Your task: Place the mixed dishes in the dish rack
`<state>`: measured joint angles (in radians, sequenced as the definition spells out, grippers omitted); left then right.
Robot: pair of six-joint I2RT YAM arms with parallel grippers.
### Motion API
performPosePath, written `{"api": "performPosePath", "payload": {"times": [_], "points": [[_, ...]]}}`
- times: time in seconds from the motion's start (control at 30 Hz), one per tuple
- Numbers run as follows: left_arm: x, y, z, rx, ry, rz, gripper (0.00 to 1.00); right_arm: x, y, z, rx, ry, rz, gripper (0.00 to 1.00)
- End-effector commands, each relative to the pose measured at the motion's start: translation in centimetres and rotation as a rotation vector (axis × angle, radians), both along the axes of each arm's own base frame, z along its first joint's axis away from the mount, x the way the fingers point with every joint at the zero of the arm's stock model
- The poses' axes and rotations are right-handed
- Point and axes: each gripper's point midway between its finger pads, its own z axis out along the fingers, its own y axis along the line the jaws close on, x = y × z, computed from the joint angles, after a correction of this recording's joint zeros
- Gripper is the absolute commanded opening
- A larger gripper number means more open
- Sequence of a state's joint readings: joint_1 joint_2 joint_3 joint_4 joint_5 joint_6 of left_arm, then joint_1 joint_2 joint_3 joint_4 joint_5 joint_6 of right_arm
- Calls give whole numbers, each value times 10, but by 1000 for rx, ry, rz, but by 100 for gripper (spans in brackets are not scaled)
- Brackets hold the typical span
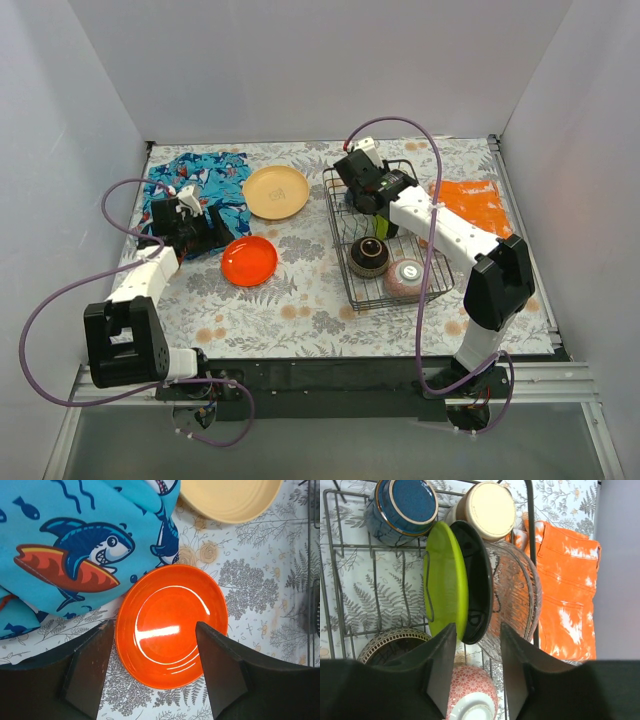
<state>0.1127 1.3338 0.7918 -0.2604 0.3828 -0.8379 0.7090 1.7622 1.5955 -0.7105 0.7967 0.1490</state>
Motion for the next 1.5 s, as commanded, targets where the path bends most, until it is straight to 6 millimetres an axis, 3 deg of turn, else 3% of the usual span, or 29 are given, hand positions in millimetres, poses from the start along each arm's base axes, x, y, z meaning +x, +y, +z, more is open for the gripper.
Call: {"api": "performPosePath", "payload": {"times": [0.0, 0.1, 0.2, 0.23, 0.33, 0.6, 0.73, 0.87, 0.97, 1.1, 1.23, 1.3, 1.47], "points": [[-5, 2, -9, -4, 9, 17, 66, -6, 9, 27, 93, -35, 26, 50], [-8, 2, -17, -8, 23, 17, 66, -7, 14, 33, 119, -35, 53, 50], [-12, 2, -25, -15, 44, 12, 65, -10, 36, 38, 172, -2, 196, 51], [-14, 3, -30, -15, 58, 15, 64, -16, 52, 39, 197, 35, 326, 54], [-18, 3, -41, -30, 92, 8, 59, -27, 77, 49, 273, 57, 492, 54], [-28, 5, -68, -1, 147, -29, 42, -36, 88, 49, 318, 77, 561, 54], [-26, 6, -66, -7, 140, -50, 17, -40, 100, 49, 337, 101, 642, 55], [-27, 4, -60, 0, 132, -95, 0, -50, 116, 46, 378, 153, 739, 58], [-24, -1, -48, -6, 98, -149, 0, -65, 137, 45, 439, 220, 868, 58], [-16, -17, -12, -48, 6, -270, 0, -75, 155, 46, 508, 272, 967, 58], [-12, -33, 24, -100, -85, -397, 0, -98, 175, 43, 597, 365, 1151, 58], [-7, -37, 40, -90, -145, -460, 0, -101, 180, 38, 612, 393, 1189, 58], [-22, -61, 78, -170, -259, -681, 0, -96, 193, 32, 644, 419, 1234, 59]]}}
